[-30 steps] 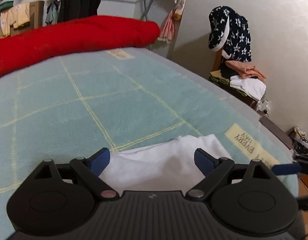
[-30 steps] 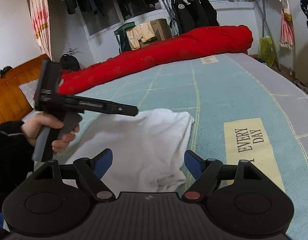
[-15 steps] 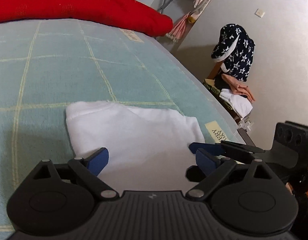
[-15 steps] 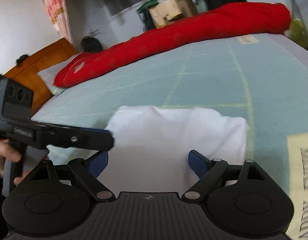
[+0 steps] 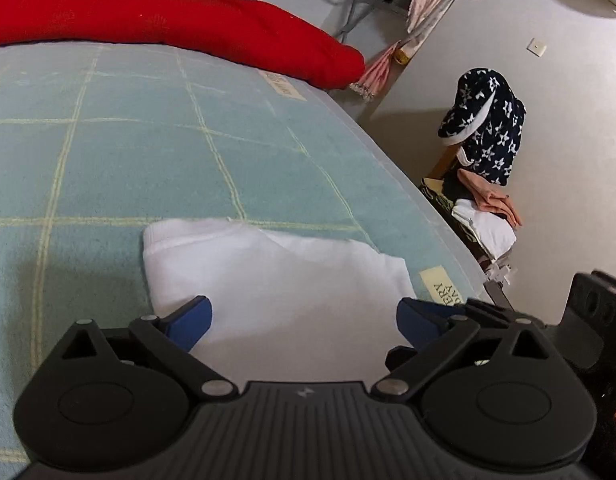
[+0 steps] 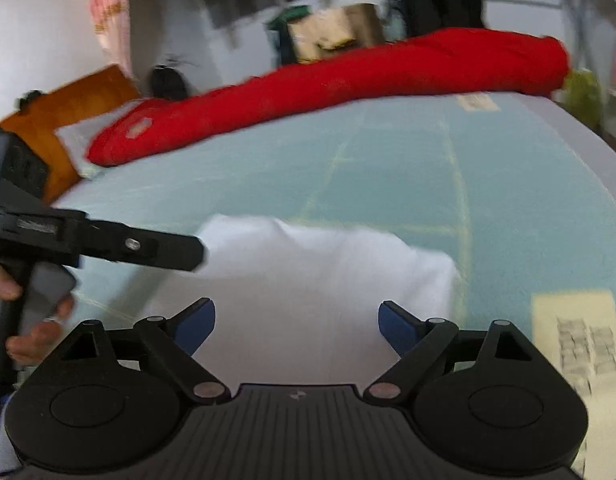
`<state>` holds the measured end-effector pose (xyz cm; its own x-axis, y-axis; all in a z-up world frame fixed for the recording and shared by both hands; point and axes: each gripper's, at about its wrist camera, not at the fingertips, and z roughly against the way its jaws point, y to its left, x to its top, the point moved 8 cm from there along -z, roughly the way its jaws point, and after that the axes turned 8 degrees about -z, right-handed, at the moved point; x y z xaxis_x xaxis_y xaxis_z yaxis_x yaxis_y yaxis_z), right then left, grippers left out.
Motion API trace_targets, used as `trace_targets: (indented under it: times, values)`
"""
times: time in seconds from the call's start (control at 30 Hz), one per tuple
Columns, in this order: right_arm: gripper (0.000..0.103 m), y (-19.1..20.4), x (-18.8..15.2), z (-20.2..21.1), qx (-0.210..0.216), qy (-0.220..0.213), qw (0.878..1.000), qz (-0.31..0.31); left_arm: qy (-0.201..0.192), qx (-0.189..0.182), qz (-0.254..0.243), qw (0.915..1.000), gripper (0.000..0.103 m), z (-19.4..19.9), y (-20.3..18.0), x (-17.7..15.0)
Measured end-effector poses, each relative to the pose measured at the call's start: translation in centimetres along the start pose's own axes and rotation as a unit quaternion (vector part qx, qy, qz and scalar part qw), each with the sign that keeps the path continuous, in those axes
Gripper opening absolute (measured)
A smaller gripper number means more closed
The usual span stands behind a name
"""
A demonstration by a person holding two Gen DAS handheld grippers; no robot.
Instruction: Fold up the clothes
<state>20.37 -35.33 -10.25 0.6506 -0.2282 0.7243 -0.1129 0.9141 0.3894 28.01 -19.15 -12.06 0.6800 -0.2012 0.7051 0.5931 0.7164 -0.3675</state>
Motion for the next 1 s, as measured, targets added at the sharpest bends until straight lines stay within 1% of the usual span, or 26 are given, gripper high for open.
trace_targets:
  times: [0.1, 0.2, 0.27, 0.3, 0.37, 0.47, 0.57, 0.63, 0.73, 0.83, 0.93, 1.0]
  values:
    - [0.092, -1.0, -0.9, 0.9, -0.039, -0.007, 0.999, -0.02, -0.003, 0.01, -0.008, 0.9999, 0.098, 0.8, -0.7, 0.1]
    - [0.092, -0.5, -0.9, 3.7, -0.029, -0.034, 0.998, -0.035, -0.017, 0.01, -0.024, 0.9995, 0.098, 2.6, -2.0, 0.3]
    - [0.094, 1.0, -0.9, 5.3, -0.016, -0.048, 0.999, -0.019, -0.021, 0.008, -0.031, 0.9993, 0.099, 3.8, -3.0, -0.2]
    - [0.097, 1.8, -1.2, 5.5, -0.01, -0.047, 0.999, -0.009, -0.022, 0.006, -0.034, 0.9991, 0.099, 4.3, -3.6, -0.4]
    - [0.099, 3.4, -1.9, 5.9, 0.0, -0.044, 0.999, 0.011, -0.024, 0.003, -0.041, 0.9989, 0.099, 5.4, -4.6, -1.0]
    - [0.101, 5.8, -2.9, 6.3, 0.015, -0.038, 0.998, 0.039, -0.014, 0.015, -0.051, 0.9985, 0.099, 6.0, -5.8, -2.5]
    - [0.101, 5.7, -4.7, 5.8, 0.0, -0.015, 1.0, 0.026, 0.003, 0.005, -0.045, 0.999, 0.099, 5.7, -6.3, -4.1]
    - [0.102, 5.5, -5.6, 5.7, -0.006, -0.002, 1.0, 0.019, 0.019, 0.005, -0.034, 0.9993, 0.099, 5.1, -6.1, -5.0]
    - [0.102, 5.5, -6.4, 6.0, -0.028, 0.005, 0.999, 0.016, 0.036, 0.008, -0.021, 0.9991, 0.099, 4.5, -5.8, -6.3]
    - [0.102, 5.7, -6.8, 6.7, -0.038, 0.004, 0.999, 0.013, 0.035, 0.01, -0.016, 0.9992, 0.099, 5.0, -6.0, -6.6]
    - [0.102, 5.5, -7.0, 7.4, -0.058, -0.001, 0.998, 0.018, 0.028, 0.01, -0.025, 0.9993, 0.099, 6.1, -6.6, -6.5]
    - [0.102, 5.7, -6.9, 8.0, -0.05, -0.009, 0.999, 0.018, 0.021, 0.004, -0.029, 0.9993, 0.099, 6.8, -7.3, -6.5]
